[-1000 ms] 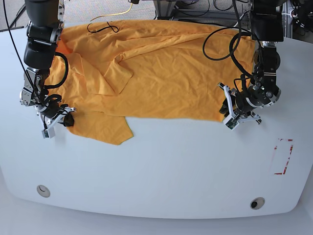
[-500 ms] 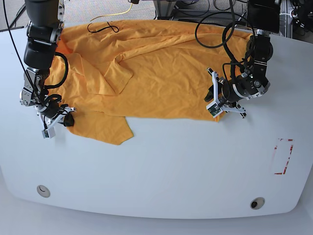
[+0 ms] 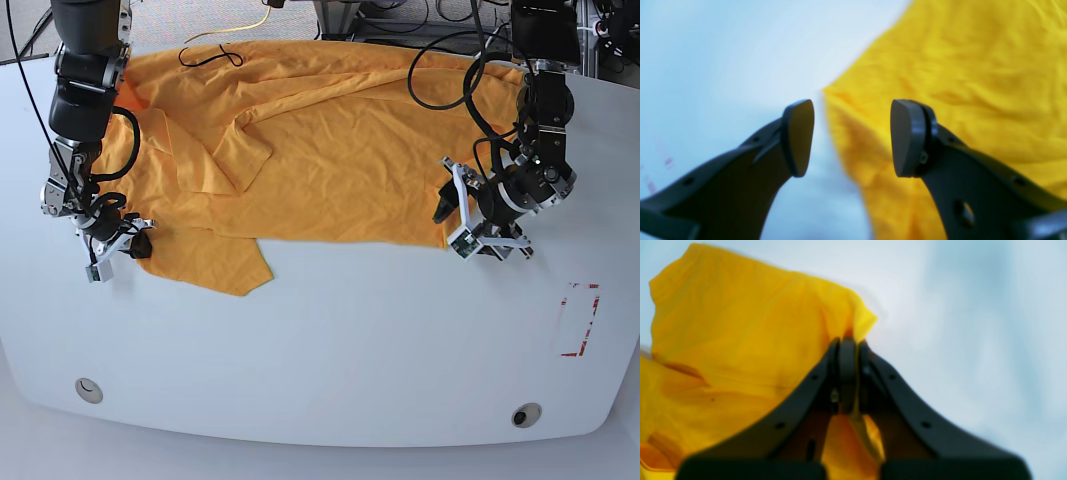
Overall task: Layout the t-shirt on the table in an organized manner, then fold the t-shirt properly
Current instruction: 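Lower the left gripper onto the shirt's side edge and grasp it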
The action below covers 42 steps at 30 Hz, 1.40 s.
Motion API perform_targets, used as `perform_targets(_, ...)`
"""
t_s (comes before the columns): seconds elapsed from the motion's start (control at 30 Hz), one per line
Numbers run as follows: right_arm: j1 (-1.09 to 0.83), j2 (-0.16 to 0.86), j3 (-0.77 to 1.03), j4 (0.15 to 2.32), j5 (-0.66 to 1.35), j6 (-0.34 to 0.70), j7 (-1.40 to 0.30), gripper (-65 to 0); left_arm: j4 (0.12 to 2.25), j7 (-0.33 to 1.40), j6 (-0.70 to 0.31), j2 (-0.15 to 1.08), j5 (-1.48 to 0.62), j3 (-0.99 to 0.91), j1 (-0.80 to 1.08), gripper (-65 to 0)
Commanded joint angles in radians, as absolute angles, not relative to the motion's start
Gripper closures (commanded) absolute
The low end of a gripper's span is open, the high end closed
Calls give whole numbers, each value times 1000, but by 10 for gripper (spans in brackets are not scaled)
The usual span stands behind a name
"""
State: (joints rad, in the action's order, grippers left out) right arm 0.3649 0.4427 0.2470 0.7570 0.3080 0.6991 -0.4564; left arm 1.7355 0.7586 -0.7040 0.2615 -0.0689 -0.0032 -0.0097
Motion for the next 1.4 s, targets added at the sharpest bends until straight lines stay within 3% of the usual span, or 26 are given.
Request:
perform_targets(0.0,377,438,245,765,289,698,-486,0,1753,748,-698,275,-67,-38,-28,-358)
perform_targets(0.47,377,430,245,765,289,698,-487,0,1592,748,-698,277,-67,-79,-41,-429)
perform_targets(1.13,377,432,245,765,289,698,-487,0,1491,748,-698,277,-163,-77,-41,-425)
perform_targets(1.23,377,432,245,765,289,698,-487,0,1491,748,-698,277,-162,-76,-41,-385)
perform_targets(1.37,377,432,245,765,289,698,-487,0,1488,748,-698,277,-159,-74,-42,-272)
